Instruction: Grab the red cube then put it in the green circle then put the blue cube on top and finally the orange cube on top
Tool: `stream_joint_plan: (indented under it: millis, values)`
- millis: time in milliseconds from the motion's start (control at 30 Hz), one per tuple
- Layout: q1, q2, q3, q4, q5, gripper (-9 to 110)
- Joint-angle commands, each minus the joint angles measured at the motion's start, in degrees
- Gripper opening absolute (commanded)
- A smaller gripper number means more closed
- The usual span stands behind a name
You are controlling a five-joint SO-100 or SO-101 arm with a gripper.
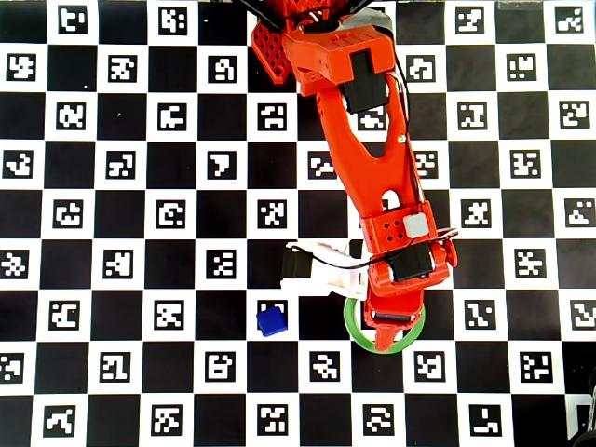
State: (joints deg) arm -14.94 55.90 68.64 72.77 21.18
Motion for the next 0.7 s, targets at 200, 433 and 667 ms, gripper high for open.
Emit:
stream_joint_plan:
  millis: [200,433,667]
  values:
    - [-1.1,4.5,-11.0,9.7,2.5,43]
    - [0.8,11.5,-13.9,16.0,-1.8,38]
    - [4.0,16.3,-13.7,20.0,-10.5,36]
